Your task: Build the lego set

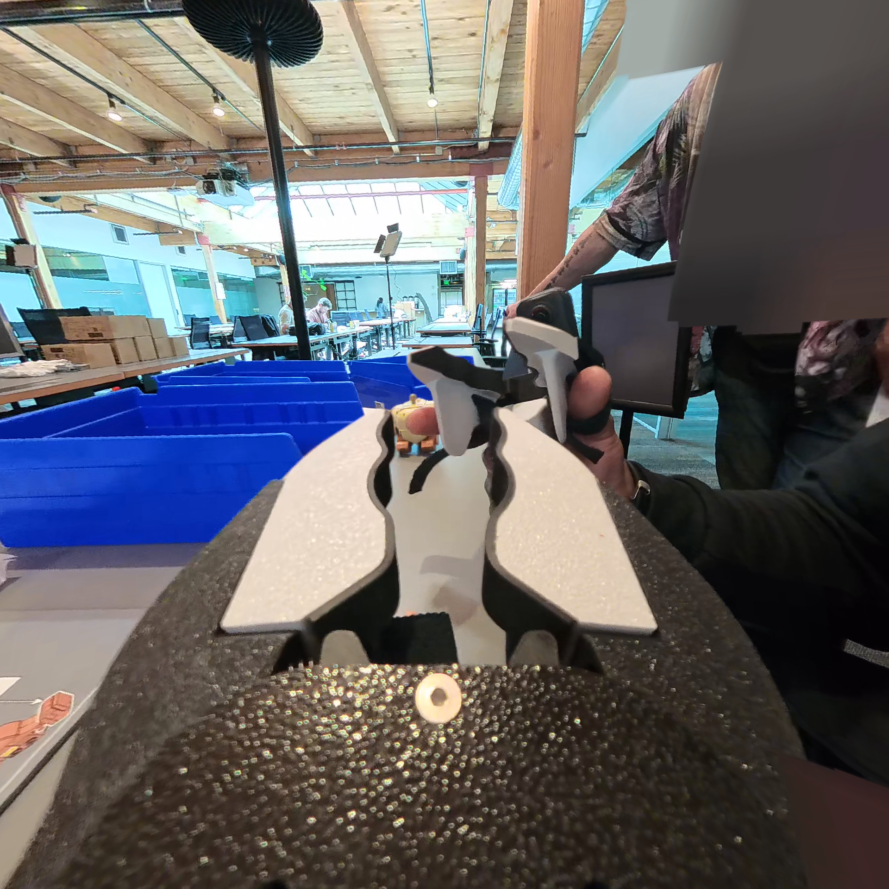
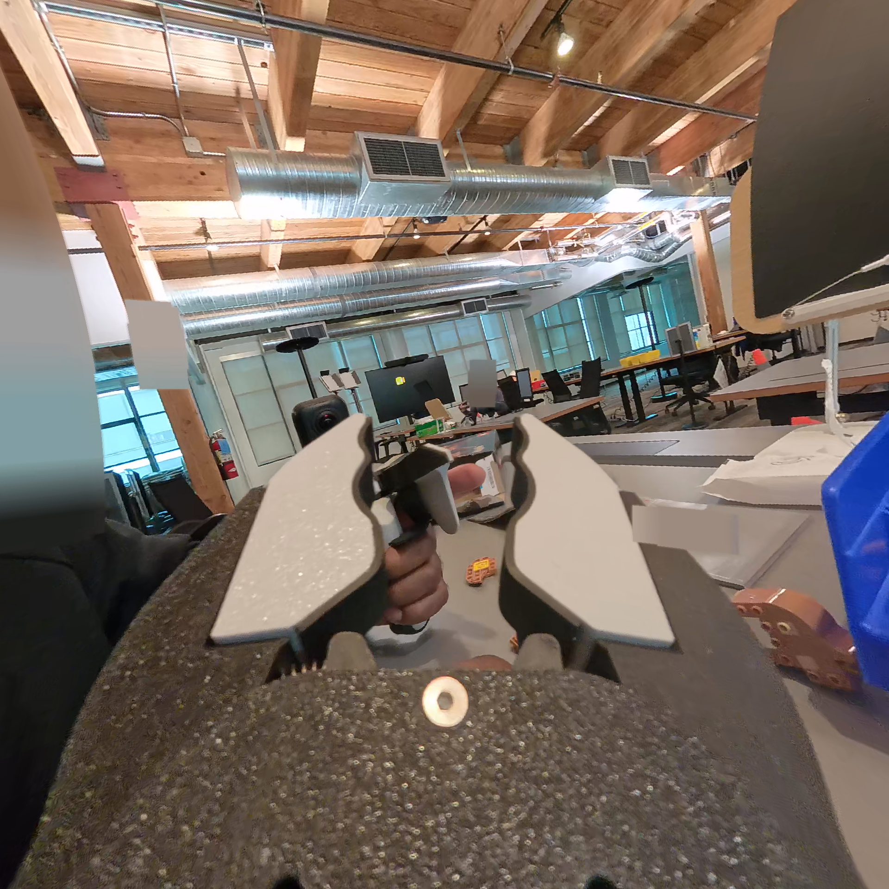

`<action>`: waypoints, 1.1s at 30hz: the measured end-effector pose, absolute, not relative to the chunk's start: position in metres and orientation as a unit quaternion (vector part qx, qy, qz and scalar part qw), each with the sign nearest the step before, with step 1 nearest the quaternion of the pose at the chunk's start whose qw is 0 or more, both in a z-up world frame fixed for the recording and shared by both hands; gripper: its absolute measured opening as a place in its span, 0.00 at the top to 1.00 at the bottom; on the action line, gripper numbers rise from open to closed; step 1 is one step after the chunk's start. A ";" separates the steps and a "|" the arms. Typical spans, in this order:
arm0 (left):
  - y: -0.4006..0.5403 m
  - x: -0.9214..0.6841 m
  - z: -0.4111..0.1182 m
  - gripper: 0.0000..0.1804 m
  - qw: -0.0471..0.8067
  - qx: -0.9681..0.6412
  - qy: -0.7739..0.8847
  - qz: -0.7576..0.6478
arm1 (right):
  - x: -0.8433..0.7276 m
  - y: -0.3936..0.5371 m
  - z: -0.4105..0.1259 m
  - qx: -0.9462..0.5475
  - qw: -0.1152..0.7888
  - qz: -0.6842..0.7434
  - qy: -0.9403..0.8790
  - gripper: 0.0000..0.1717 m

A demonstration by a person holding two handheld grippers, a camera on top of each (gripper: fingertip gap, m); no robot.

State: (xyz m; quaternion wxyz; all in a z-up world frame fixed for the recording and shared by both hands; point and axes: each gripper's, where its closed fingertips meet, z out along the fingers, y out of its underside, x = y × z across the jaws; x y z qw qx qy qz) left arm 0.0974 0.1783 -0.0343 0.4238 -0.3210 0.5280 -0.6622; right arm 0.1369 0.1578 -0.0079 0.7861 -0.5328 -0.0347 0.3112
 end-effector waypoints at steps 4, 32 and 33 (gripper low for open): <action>0.181 0.098 -0.033 0.75 0.424 -0.328 0.522 -0.664 | 0.140 0.159 -0.007 -0.533 0.787 0.309 -0.026 0.63; 0.182 0.098 -0.036 0.93 0.432 -0.328 0.525 -0.656 | 0.146 0.153 -0.005 -0.508 0.809 0.294 -0.023 0.96; 0.183 0.098 -0.036 0.93 0.432 -0.330 0.524 -0.656 | 0.146 0.153 -0.005 -0.509 0.809 0.294 -0.022 0.94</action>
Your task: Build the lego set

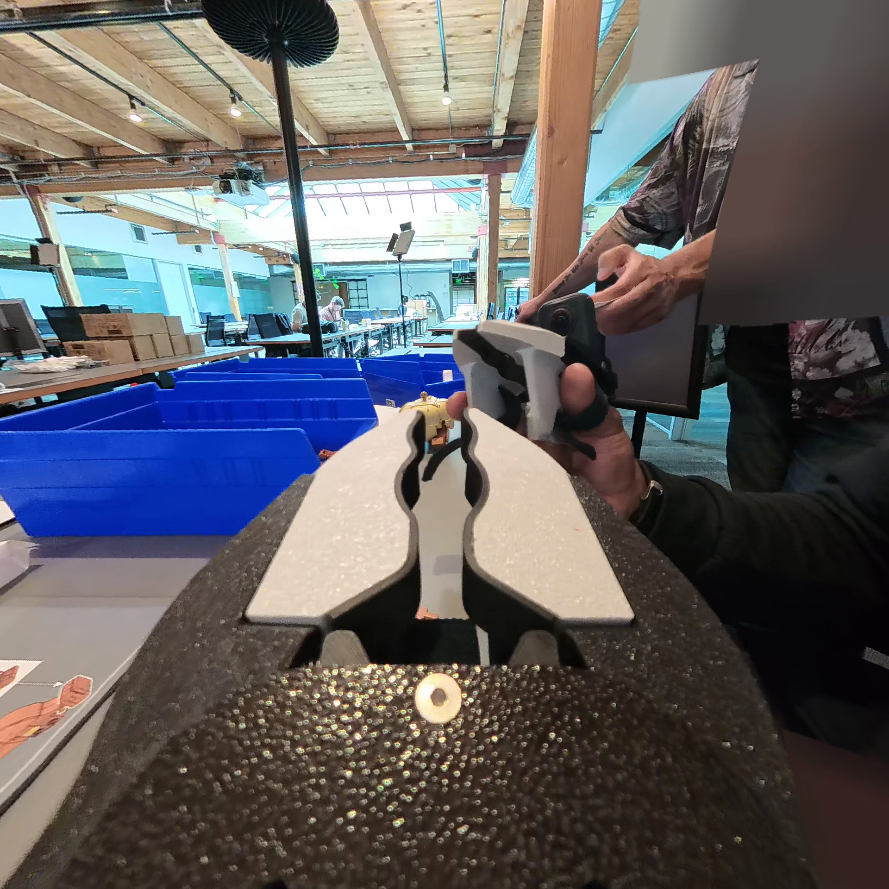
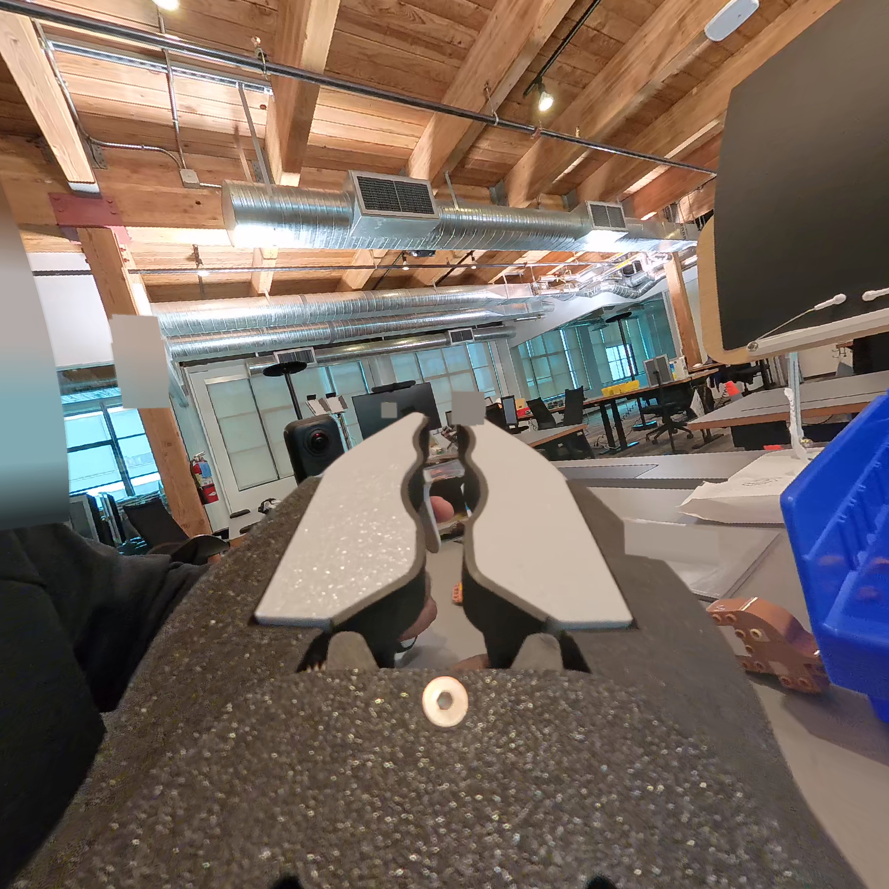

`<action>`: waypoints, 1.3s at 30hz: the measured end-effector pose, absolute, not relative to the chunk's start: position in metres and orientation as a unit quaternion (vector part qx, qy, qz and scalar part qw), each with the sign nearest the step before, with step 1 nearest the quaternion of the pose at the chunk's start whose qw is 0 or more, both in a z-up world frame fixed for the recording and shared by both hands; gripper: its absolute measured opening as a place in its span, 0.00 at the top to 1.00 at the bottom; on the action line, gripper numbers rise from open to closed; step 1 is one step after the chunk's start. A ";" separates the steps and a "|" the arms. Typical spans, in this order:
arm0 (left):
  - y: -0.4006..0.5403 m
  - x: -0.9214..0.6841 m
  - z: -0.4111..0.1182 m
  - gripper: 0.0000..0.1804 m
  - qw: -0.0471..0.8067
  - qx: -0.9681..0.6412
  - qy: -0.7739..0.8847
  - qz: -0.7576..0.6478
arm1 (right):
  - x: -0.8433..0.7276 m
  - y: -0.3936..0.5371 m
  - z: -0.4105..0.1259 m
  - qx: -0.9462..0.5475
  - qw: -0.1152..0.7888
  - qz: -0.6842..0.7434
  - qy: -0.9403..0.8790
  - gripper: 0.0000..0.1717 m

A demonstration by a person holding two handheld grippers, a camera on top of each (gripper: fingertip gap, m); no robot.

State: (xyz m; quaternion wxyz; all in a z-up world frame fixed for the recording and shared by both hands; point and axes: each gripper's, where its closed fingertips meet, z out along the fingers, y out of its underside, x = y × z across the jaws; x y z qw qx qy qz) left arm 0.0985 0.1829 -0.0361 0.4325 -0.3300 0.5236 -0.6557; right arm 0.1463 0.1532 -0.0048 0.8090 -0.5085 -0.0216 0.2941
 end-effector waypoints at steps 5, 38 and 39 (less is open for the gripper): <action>0.182 0.098 -0.037 1.00 0.428 -0.328 0.529 -0.656 | 0.149 0.155 -0.005 -0.510 0.809 0.293 -0.015 0.90; 0.187 0.103 -0.044 1.00 0.427 -0.350 0.531 -0.643 | 0.213 0.192 -0.080 -0.712 0.692 -0.042 0.109 1.00; 0.188 0.104 -0.044 0.99 0.426 -0.352 0.529 -0.644 | 0.213 0.192 -0.080 -0.712 0.692 -0.042 0.109 1.00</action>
